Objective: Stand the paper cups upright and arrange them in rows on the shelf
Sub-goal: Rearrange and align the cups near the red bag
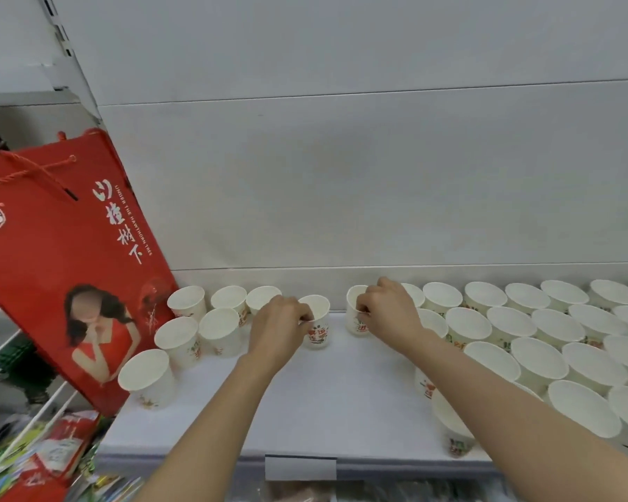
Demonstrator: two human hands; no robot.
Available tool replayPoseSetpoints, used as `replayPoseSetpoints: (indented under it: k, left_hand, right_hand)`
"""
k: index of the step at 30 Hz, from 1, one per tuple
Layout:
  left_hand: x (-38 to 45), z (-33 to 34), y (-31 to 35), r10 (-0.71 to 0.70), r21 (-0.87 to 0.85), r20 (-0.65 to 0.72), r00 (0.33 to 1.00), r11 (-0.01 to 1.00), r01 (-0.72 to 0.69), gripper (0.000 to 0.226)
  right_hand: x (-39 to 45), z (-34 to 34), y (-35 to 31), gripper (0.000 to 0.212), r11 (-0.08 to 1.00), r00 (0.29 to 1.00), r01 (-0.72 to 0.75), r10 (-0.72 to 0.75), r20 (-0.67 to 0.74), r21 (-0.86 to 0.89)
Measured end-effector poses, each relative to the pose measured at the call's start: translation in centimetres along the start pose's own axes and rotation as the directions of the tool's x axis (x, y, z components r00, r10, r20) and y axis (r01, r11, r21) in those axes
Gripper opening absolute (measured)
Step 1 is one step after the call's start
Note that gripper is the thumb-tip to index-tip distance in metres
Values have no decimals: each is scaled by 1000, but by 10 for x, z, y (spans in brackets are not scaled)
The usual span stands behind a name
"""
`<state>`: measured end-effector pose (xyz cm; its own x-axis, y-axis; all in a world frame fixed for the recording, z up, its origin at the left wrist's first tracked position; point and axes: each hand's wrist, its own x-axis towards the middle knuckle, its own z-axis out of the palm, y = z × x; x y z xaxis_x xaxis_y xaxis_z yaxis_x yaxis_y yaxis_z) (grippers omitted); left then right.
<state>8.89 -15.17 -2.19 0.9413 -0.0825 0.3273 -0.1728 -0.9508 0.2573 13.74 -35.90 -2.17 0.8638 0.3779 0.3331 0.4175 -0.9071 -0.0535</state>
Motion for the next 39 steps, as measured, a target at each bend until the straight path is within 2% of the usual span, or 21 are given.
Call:
replayPoseSetpoints:
  k: [3,6,8,10,13,16,19,23,25,27,28,30,33,39]
  left_hand:
    - [15,14,6,-18,36,33,999,999,17,12]
    - [21,22,7,-19,30,38,999,999,18,11]
    - [22,26,7,-11,14,36,999,1000,10,13]
    - [22,28,9,-1,4,32,999,1000,1,15]
    - [24,29,14,-7,6,23,1000,1000,7,12]
    - [25,28,15,-22,0,38,999,1000,22,13]
    - [22,23,14,-22,-29,37,999,999,23,19]
    - [2,6,-1,-110,-52,-126,986,993,104,19]
    - [-15,-7,-25,-202,-24,-276,940,979,203,13]
    - [-31,-17,-55,-251,24,-381,890,959,281,16]
    - [-36,-21,-68,-275,65,-361,891,946,319,22]
    - [-41,-27,-85,-338,164,-216,916,912,375,32]
    - [-41,-35,-97,-350,220,-69,934,908,357,15]
    - [-55,-58,-105,-249,70,-103,963,964,257,5]
  right_hand:
    - [6,8,4,21,999,999,27,-26,36,-40]
    - [13,13,4,11,999,997,50,-50,55,-1]
    - [15,13,8,20,998,994,66,-68,81,22]
    - [15,10,15,22,997,994,82,-82,66,5]
    - [13,12,20,12,998,998,56,-56,24,-17]
    - [12,18,15,24,996,997,78,-79,-16,-41]
    - [12,22,13,25,995,995,92,-93,-39,-38]
    - [10,15,10,22,995,987,97,-91,-135,36]
    - [9,11,1,22,990,970,116,-94,-225,86]
    - [8,11,-12,20,983,954,135,-95,-286,124]
    - [8,12,-21,19,980,948,142,-95,-303,136]
    - [11,19,-41,19,974,944,163,-107,-313,158]
    - [21,30,-77,19,961,951,192,-132,-280,199]
    - [53,48,-120,28,974,977,159,-131,-168,162]
